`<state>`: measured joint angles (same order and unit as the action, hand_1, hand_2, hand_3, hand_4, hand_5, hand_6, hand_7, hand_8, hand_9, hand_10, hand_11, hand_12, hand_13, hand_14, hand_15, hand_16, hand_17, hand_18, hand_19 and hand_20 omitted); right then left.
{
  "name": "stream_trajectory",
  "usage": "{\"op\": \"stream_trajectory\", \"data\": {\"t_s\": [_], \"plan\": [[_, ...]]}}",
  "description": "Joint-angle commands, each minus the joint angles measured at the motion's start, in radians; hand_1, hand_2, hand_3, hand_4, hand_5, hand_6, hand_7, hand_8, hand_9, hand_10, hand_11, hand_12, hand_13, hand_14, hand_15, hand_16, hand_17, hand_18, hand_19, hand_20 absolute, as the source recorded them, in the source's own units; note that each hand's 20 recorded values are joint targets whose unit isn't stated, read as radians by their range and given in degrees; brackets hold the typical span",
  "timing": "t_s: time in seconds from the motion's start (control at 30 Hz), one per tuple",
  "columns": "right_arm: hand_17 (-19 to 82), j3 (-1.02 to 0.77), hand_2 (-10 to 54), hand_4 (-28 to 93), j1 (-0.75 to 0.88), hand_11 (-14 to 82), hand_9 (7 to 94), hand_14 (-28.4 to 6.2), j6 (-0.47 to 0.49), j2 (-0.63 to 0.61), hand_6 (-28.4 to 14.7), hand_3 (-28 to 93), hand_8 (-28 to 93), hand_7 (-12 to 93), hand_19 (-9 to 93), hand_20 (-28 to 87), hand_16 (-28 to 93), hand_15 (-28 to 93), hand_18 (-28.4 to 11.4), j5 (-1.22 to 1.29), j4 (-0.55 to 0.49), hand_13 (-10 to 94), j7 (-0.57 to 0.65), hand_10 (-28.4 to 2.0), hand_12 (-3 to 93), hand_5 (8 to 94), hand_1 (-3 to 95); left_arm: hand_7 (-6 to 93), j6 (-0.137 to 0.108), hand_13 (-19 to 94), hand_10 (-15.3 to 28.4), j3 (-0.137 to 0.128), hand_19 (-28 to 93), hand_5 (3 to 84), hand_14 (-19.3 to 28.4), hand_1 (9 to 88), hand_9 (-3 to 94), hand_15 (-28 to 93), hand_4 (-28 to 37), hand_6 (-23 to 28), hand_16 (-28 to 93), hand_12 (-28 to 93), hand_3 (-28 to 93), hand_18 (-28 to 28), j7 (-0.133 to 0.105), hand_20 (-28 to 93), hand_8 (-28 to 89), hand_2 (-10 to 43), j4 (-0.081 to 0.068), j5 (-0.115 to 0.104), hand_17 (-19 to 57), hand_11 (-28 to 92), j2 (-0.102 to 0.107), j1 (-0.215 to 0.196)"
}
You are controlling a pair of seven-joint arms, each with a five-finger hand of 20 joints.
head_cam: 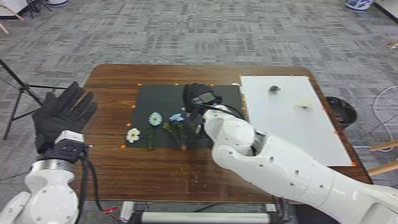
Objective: Arrange flowers
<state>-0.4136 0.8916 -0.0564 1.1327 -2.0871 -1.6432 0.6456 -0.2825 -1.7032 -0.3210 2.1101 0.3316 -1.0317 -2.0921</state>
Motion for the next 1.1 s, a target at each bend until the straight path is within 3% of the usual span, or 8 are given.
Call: {"op": "stream_trajectory", "data": {"t_s": [0.03, 0.17, 0.2, 0.37, 0.47, 0.7, 0.87, 1.1], "plan": [[36, -0.005, -9.5, -26, 0.015, 22.1, 77.8, -6.5, 0.016, 0.018, -1.5, 70, 4, 35, 80, 40, 44, 66, -21.8, 0.0, 0.01, 71, 0.017, -8.9, 51.4, 69.7, 62.3, 10.8, 0.015, 25, 14.2, 0.019, 38, 44.9, 15.0, 25.2, 30.5, 27, -28.3, 9.6, -5, 9, 73, 15.8, 0.008, 10, -8, 17.6, -0.019, 0.002, -6.6, 21, 0.013, 0.027], [35, -0.031, -9.5, -25, 0.027, 21.2, 77.2, -6.8, 0.032, 0.047, -1.8, 69, 4, 34, 79, 40, 44, 66, -21.8, 0.009, 0.048, 70, -0.006, -9.1, 50.3, 69.1, 61.3, 10.8, 0.022, 25, 14.3, 0.029, 38, 44.9, 14.9, 25.2, 30.7, 27, -28.3, 9.7, -5, 9, 73, 15.8, 0.029, 10, -8, 17.6, -0.046, 0.011, -6.5, 22, 0.011, 0.067], [35, -0.038, -9.5, -25, 0.029, 20.2, 76.8, -7.2, 0.04, 0.055, -2.1, 69, 3, 33, 79, 39, 44, 65, -21.9, 0.017, 0.051, 70, -0.002, -9.3, 49.2, 68.8, 59.9, 10.8, 0.018, 25, 14.3, 0.03, 38, 44.9, 14.9, 25.2, 30.7, 27, -28.3, 9.7, -5, 9, 73, 15.8, 0.03, 10, -8, 17.6, -0.047, 0.012, -6.5, 22, 0.012, 0.069], [34, -0.033, -9.5, -25, 0.028, 16.8, 75.7, -7.9, 0.038, 0.052, -3.2, 69, 2, 29, 78, 39, 42, 65, -22.3, -0.004, 0.04, 68, 0.005, -9.8, 45.7, 68.1, 56.7, 10.3, 0.014, 25, 14.2, 0.025, 38, 44.3, 14.9, 25.1, 30.3, 27, -28.3, 9.5, -5, 8, 73, 15.8, 0.027, 10, -8, 17.6, -0.039, 0.009, -6.5, 21, 0.011, 0.056], [33, -0.043, -9.5, -25, 0.03, 15.9, 75.4, -8.1, 0.05, 0.056, -3.3, 69, 2, 28, 78, 38, 42, 65, -22.3, 0.023, 0.039, 68, 0.022, -9.9, 45.0, 67.9, 56.3, 10.4, 0.007, 25, 14.2, 0.023, 38, 44.5, 14.9, 25.1, 30.5, 27, -28.3, 9.6, -5, 8, 72, 15.8, 0.042, 10, -8, 17.6, -0.035, 0.008, -6.5, 21, 0.03, 0.055], [32, -0.034, -9.5, -25, 0.035, 13.6, 73.7, -8.0, 0.046, 0.03, -3.5, 69, 2, 26, 77, 38, 43, 64, -22.5, 0.014, 0.003, 66, 0.028, -10.1, 43.1, 67.6, 56.4, 10.7, 0.012, 25, 14.3, -0.002, 38, 44.9, 15.2, 25.2, 31.1, 28, -28.3, 9.7, -5, 9, 72, 15.7, 0.019, 10, -8, 18.3, -0.011, 0.008, -6.5, 21, 0.033, 0.017], [31, -0.05, -9.5, -26, 0.048, 21.0, 65.9, -7.9, 0.074, 0.024, -3.5, 74, 2, 24, 77, 37, 43, 63, -22.7, 0.019, -0.02, 64, 0.019, -14.1, 23.3, 67.3, 53.1, 10.7, 0.023, 25, 14.4, -0.002, 38, 44.9, 15.3, 25.0, 31.3, 28, -28.3, 9.7, -5, 9, 72, 15.7, 0.021, 10, -8, 18.3, -0.012, 0.009, -6.5, 21, 0.026, 0.009], [31, -0.068, -9.5, -26, 0.061, 19.8, 64.4, -8.6, 0.104, 0.015, -3.5, 74, -1, 22, 76, 36, 42, 63, -22.8, 0.039, -0.04, 64, 0.035, -14.9, 20.0, 66.6, 51.3, 10.6, 0.022, 25, 14.5, 0.002, 38, 44.8, 15.1, 24.9, 31.3, 27, -28.3, 9.7, -5, 9, 72, 15.6, 0.019, 10, -8, 18.0, -0.013, 0.007, -6.4, 21, 0.024, 0.01]]}}
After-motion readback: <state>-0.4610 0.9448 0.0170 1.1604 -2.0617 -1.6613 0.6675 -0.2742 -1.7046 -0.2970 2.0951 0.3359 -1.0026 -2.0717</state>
